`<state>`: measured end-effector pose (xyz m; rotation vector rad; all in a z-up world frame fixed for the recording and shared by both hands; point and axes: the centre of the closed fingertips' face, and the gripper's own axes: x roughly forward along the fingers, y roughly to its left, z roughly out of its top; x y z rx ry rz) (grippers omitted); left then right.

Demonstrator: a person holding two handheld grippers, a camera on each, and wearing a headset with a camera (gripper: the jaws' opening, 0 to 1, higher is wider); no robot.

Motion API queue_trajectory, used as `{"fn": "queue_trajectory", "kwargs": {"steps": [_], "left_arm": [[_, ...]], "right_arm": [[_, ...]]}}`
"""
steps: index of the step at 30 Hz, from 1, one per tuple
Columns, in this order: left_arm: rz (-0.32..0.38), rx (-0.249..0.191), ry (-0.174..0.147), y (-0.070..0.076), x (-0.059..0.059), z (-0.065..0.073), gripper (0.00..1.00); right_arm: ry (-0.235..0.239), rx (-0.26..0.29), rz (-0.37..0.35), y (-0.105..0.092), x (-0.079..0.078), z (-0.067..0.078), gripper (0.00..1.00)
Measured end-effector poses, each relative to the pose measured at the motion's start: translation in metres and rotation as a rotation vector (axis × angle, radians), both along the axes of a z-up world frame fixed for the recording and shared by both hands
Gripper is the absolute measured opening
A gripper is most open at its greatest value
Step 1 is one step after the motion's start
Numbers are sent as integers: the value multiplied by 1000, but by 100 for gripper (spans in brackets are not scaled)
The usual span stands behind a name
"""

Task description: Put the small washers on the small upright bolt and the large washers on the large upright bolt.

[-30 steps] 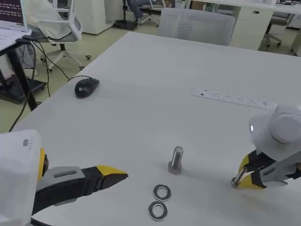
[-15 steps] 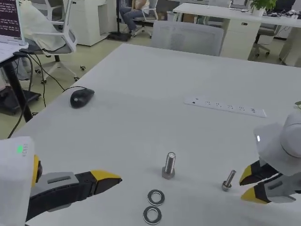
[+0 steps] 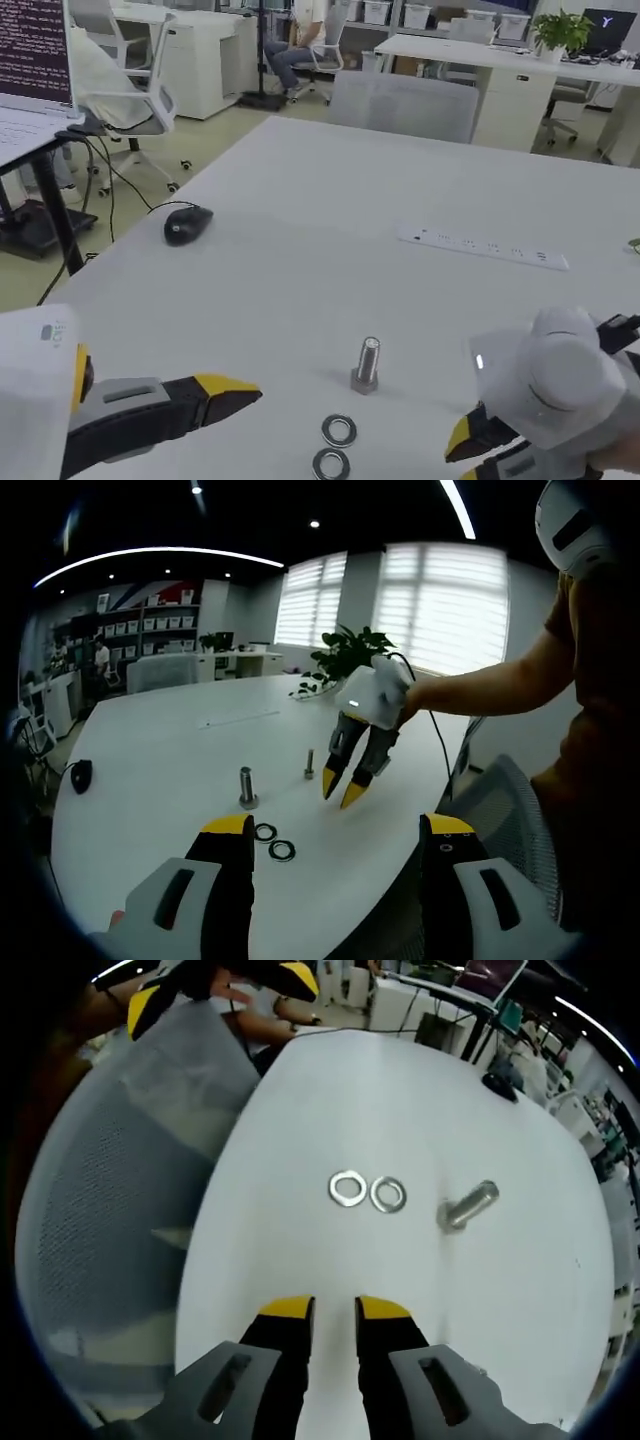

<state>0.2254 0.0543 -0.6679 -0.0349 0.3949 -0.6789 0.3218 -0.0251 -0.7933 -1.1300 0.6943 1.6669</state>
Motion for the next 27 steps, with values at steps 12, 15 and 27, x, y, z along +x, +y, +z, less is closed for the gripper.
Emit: {"fn": "queue_trajectory", "kwargs": {"steps": [12,15,27], "left_arm": [[28,-17,-7,10,-6,0,66],[35,-19,-15,13,-6,2,66],[47,-26,-22,16,-4,3,66]], "right_arm": [[28,-18,48,41,-13,-24,21],[37,-13,40,49,-12,-28,21],[46,-13,45,69,-13,-31,24]]}}
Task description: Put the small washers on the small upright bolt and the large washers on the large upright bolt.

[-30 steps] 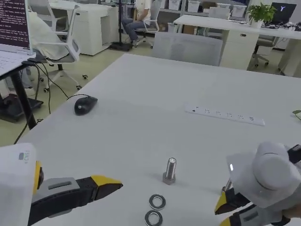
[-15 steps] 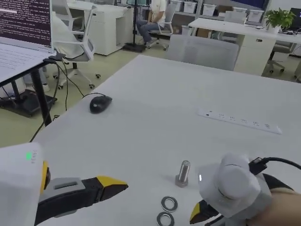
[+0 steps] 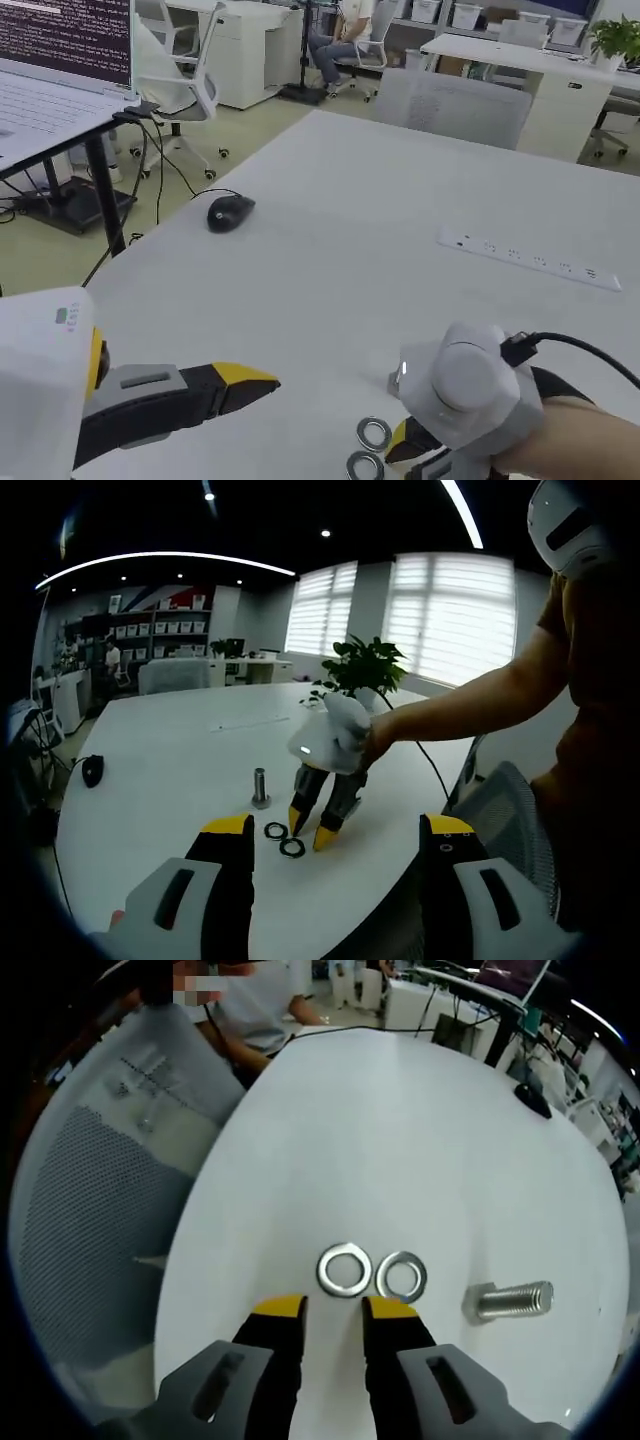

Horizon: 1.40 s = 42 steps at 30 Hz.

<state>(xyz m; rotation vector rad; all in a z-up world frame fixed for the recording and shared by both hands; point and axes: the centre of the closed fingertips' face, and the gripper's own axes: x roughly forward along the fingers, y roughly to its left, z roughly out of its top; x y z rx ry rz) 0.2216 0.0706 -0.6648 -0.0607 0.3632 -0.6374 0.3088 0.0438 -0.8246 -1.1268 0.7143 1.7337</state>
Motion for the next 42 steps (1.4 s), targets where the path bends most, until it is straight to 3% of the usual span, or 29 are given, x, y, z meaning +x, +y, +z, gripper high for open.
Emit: {"fn": "queue_trajectory", "kwargs": {"steps": [15,35,42], "left_arm": [[8,-6,-6,2,3,0,66],[9,-5,-9,2,5,0,66],[8,-3,-7,3,6,0,66]], "right_arm": [[1,-3,89,25,-16,-2,26],[-24,-21,159,25,-20,-1,25],[-22,-21,141,26,-19,-1,23]]}}
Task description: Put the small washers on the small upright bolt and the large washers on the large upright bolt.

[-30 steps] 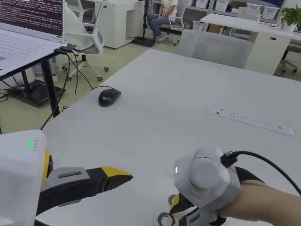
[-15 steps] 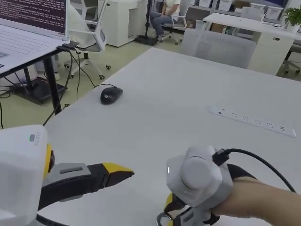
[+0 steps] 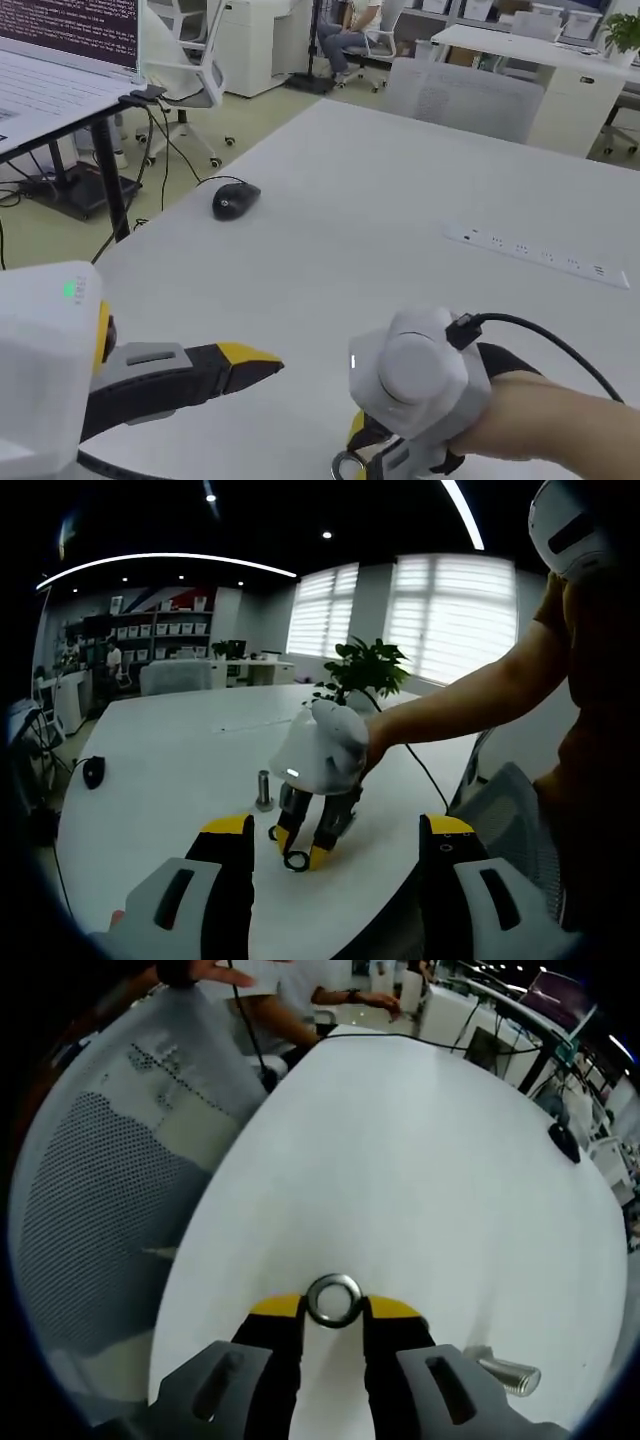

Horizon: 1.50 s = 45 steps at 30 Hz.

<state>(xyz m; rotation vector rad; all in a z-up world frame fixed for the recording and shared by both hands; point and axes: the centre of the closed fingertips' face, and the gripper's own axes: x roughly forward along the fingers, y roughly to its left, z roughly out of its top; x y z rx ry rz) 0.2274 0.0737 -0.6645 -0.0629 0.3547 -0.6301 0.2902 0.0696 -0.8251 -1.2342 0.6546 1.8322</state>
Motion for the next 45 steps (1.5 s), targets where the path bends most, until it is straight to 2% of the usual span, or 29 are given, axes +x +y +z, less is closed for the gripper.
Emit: {"fn": "queue_trajectory", "kwargs": {"steps": [6,16,19,24,29,37,41,45], "left_arm": [[-3,3,2,0,1,0,66],[-17,4,6,-3,3,-2,66],[-22,6,5,-4,3,-1,66],[-28,8,7,-4,4,-2,66],[-37,8,10,-6,5,-3,66],[-47,6,9,-9,7,-3,66],[-48,8,11,-8,8,-3,66],[-45,5,13,-7,9,-3,66]], "right_arm": [[-3,-9,8,-4,1,0,22],[-10,-6,2,-13,6,10,22],[-7,-2,-4,-15,7,16,22],[-31,18,-9,-19,17,34,22],[-70,33,-31,-23,39,54,22],[-128,47,-66,-21,79,77,22],[-153,53,-79,-14,97,85,22],[-163,50,-81,-8,107,85,22]]}}
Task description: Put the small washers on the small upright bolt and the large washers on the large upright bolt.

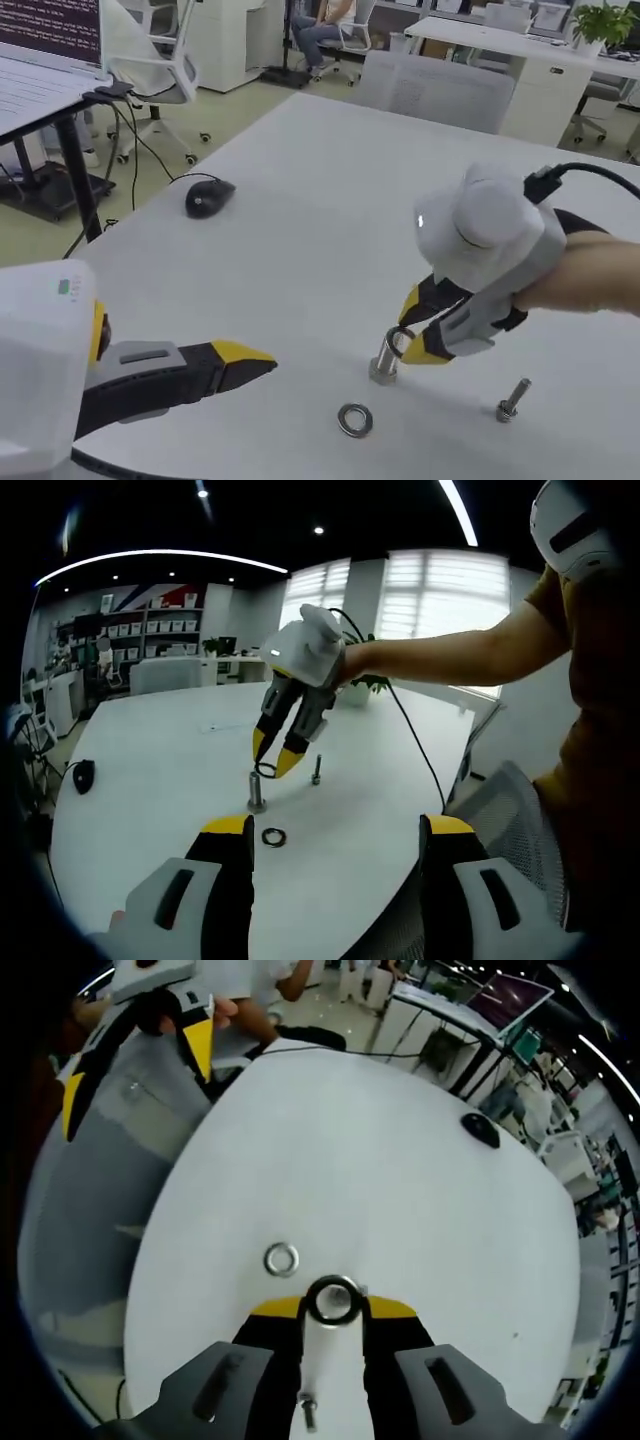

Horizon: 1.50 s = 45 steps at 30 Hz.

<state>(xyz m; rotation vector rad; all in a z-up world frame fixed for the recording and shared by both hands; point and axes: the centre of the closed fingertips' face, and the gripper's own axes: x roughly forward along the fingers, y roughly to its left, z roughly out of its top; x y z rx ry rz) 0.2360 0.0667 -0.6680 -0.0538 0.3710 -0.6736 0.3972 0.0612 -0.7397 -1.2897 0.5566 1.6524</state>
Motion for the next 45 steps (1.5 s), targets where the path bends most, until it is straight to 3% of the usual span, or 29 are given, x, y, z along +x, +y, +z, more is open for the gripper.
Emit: {"fn": "queue_trajectory", "kwargs": {"steps": [11,29,45], "left_arm": [[8,-8,6,3,4,-3,66],[7,-13,16,3,6,-7,66],[2,-18,26,2,7,-10,66]], "right_arm": [[3,-35,-4,7,17,-14,22],[8,-95,25,8,17,-41,22],[22,-112,16,5,16,-62,23]]}}
